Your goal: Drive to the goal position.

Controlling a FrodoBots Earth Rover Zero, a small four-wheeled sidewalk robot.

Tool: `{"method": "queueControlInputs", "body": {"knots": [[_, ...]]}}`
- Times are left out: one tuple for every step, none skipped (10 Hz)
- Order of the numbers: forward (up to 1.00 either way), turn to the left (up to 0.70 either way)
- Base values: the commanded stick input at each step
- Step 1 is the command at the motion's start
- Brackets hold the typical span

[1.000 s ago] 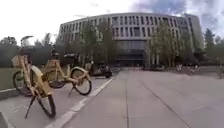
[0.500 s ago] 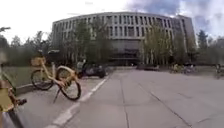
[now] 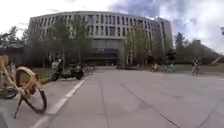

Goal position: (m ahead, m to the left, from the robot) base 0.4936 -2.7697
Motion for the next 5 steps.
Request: {"method": "queueControlInputs", "body": {"knots": [[0.70, 0.00], [0.70, 0.00], [0.70, 0.00], [0.70, 0.00], [0.70, 0.00]]}}
